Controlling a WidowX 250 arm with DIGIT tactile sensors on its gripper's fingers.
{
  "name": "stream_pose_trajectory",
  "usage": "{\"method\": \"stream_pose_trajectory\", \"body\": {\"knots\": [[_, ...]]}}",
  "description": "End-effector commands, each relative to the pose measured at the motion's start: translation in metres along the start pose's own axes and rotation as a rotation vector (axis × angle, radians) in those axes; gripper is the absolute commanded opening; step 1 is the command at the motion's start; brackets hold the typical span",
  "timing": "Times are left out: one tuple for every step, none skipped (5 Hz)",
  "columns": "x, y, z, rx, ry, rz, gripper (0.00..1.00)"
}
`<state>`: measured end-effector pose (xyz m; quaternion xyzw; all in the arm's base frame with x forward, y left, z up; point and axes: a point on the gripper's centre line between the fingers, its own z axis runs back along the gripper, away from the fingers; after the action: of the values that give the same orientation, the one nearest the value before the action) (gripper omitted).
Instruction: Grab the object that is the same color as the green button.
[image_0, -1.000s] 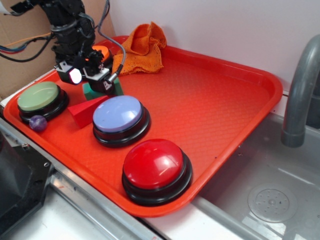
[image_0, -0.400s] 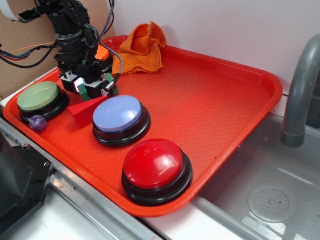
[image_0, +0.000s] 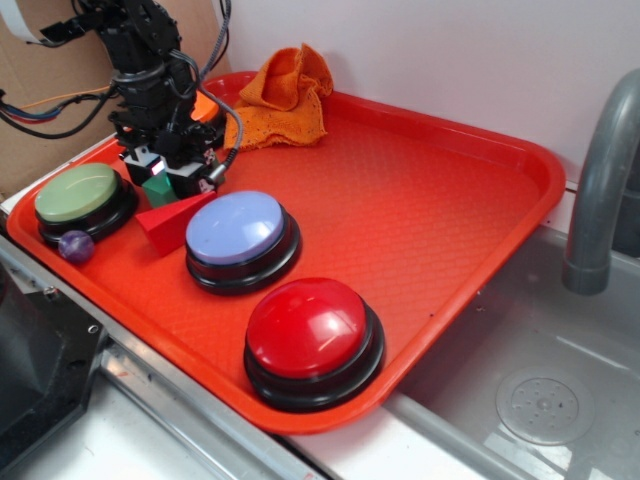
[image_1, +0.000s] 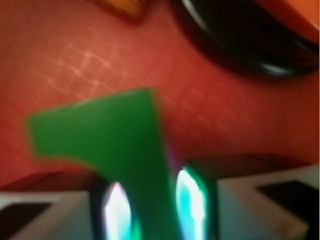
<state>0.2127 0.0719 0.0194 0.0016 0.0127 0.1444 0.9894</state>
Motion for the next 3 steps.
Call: {"method": "stream_pose_trajectory", "body": {"knots": [[0.014, -0.011, 0.057, 0.006, -0.108, -0.009, 0.00], [0.015, -0.020, 0.084, 0.014, -0.121, -0.005, 0.00], [0.014, -0.039, 0.116, -0.023, -0.160, -0.059, 0.00]]}}
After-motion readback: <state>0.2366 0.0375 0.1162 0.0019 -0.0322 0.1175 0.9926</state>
